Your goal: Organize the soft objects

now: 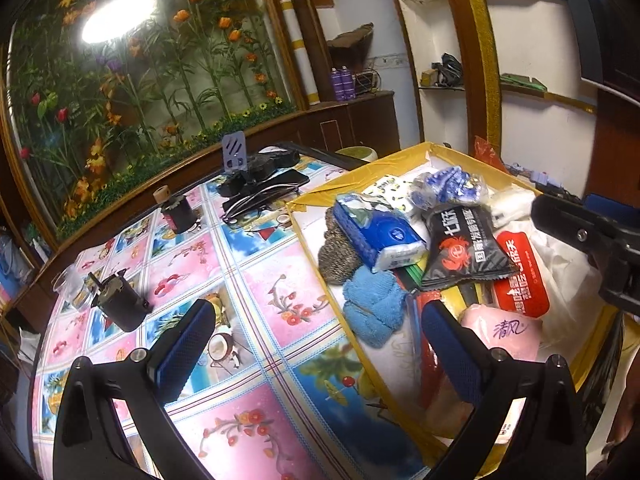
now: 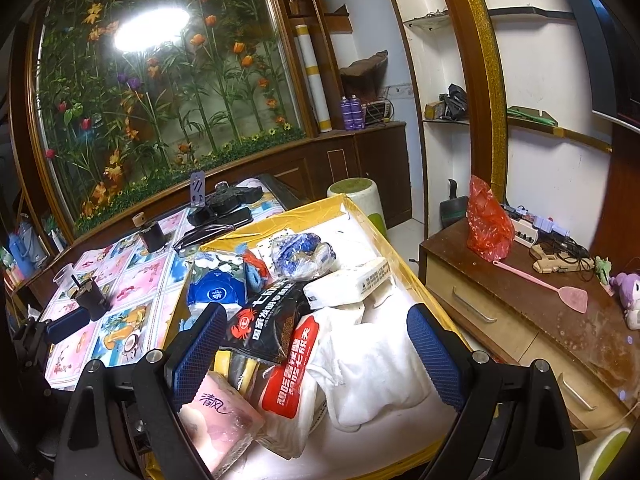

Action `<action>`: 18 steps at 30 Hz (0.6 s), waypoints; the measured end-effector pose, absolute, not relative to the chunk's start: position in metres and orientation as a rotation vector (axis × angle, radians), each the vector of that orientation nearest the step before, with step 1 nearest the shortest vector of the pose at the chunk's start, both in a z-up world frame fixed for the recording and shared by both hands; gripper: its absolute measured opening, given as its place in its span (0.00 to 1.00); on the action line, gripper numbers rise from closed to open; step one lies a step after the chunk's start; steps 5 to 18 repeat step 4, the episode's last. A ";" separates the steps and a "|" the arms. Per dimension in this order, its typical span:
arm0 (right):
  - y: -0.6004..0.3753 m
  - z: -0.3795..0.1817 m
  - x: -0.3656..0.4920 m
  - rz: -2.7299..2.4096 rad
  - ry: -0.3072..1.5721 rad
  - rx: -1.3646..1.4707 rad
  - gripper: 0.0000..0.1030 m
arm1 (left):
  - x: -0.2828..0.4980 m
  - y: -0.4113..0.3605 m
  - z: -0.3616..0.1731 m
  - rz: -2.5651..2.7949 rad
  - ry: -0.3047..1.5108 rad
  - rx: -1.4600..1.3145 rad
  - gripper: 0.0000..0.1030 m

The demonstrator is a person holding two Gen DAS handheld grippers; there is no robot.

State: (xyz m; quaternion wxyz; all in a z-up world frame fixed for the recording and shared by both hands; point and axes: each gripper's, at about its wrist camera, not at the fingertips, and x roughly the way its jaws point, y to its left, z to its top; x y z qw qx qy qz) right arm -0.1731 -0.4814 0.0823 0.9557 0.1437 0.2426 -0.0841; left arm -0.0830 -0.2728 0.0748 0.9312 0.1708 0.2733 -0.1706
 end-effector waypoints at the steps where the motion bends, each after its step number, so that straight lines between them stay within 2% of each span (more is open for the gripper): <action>1: -0.481 0.082 -0.173 -0.172 0.491 0.292 0.91 | -0.083 -0.270 0.075 -0.347 0.554 0.337 1.00; 18: -0.481 0.082 -0.174 -0.175 0.493 0.290 0.91 | -0.081 -0.267 0.074 -0.338 0.556 0.327 1.00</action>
